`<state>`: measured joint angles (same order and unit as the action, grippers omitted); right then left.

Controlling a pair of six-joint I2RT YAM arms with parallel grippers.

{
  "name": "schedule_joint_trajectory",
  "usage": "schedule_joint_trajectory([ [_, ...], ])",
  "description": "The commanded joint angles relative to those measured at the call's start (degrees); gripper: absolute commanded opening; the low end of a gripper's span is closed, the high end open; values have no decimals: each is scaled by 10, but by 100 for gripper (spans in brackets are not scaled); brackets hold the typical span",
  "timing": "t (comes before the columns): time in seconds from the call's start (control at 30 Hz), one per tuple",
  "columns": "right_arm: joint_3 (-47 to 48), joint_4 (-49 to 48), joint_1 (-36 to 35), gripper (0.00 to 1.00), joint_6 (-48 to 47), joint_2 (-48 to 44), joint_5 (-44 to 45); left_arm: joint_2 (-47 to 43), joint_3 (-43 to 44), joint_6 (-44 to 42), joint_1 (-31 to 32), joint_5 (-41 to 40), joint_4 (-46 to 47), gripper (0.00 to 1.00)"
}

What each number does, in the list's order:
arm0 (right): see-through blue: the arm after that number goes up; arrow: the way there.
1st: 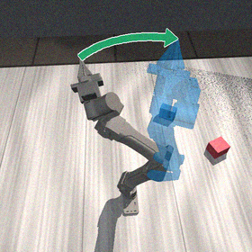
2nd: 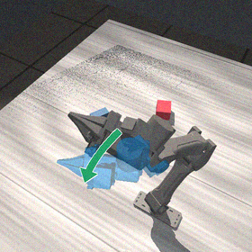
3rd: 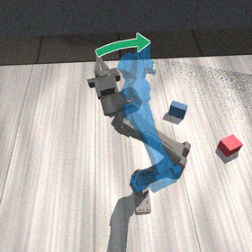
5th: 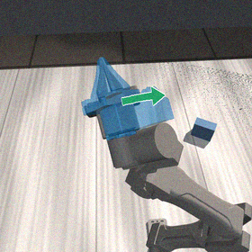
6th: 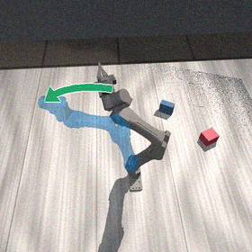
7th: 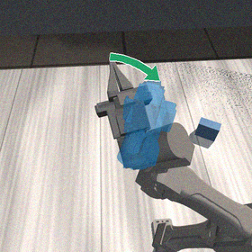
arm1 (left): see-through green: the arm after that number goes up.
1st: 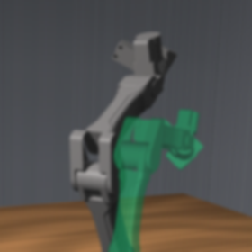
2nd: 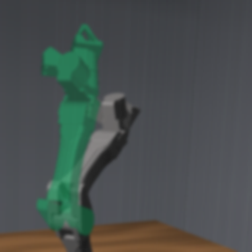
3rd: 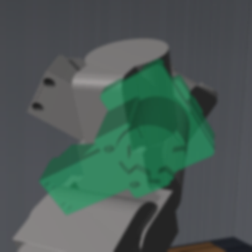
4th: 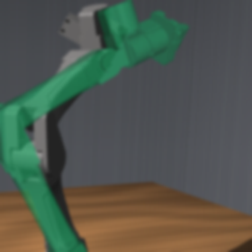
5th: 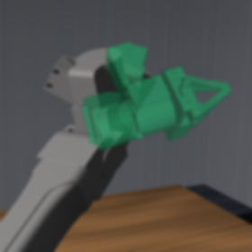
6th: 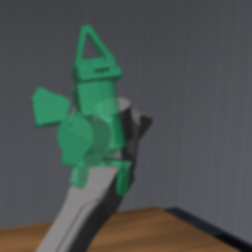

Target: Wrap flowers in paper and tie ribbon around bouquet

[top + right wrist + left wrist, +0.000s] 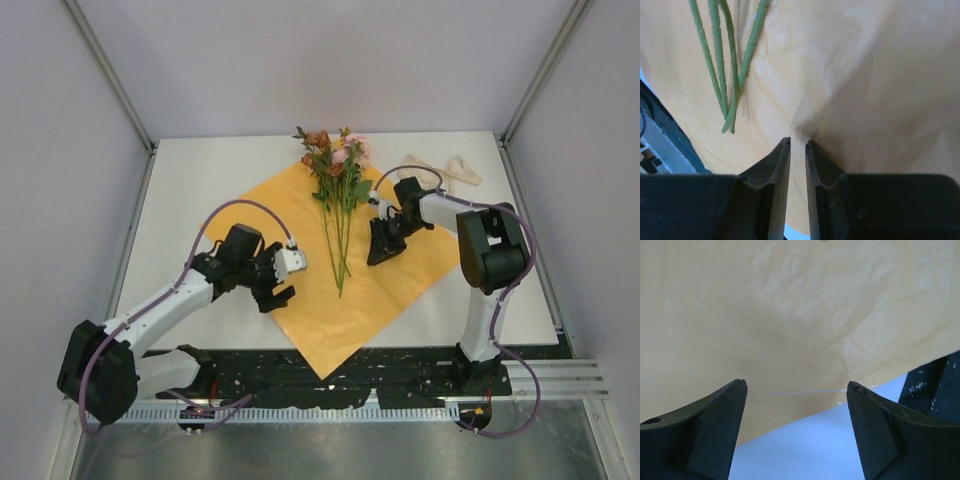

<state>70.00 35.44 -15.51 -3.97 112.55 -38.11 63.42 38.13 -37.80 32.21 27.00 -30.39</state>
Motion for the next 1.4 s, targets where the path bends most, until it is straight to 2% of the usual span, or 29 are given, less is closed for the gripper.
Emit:
schedule_joint_trajectory([
  [0.0,64,34,25,25,-25,21,87,88,86,212,-70,15,94,82],
  [0.13,103,79,45,25,-52,39,114,157,137,308,-115,28,102,78],
  [0.2,114,88,48,27,-58,36,91,180,145,346,-121,47,117,77],
  [0.27,111,78,44,31,-56,22,24,204,149,397,-122,65,139,76],
  [0.37,96,-5,44,34,14,-17,-28,267,178,464,-133,98,142,66],
  [0.43,94,-67,43,41,69,-26,-40,304,197,476,-141,106,140,60],
  [0.47,96,-85,43,55,87,-26,-54,322,201,479,-144,104,145,58],
  [0.53,95,-153,41,69,160,-20,-49,341,208,486,-150,102,150,56],
  [0.57,106,-182,40,71,171,-8,-47,351,213,486,-151,98,148,55],
  [0.87,197,-284,27,71,250,91,30,408,250,485,-165,59,125,46],
  [1.13,254,-297,19,73,277,155,43,433,287,483,-166,49,89,44],
  [1.37,257,-325,-7,65,308,174,25,477,334,493,-166,46,49,33],
])
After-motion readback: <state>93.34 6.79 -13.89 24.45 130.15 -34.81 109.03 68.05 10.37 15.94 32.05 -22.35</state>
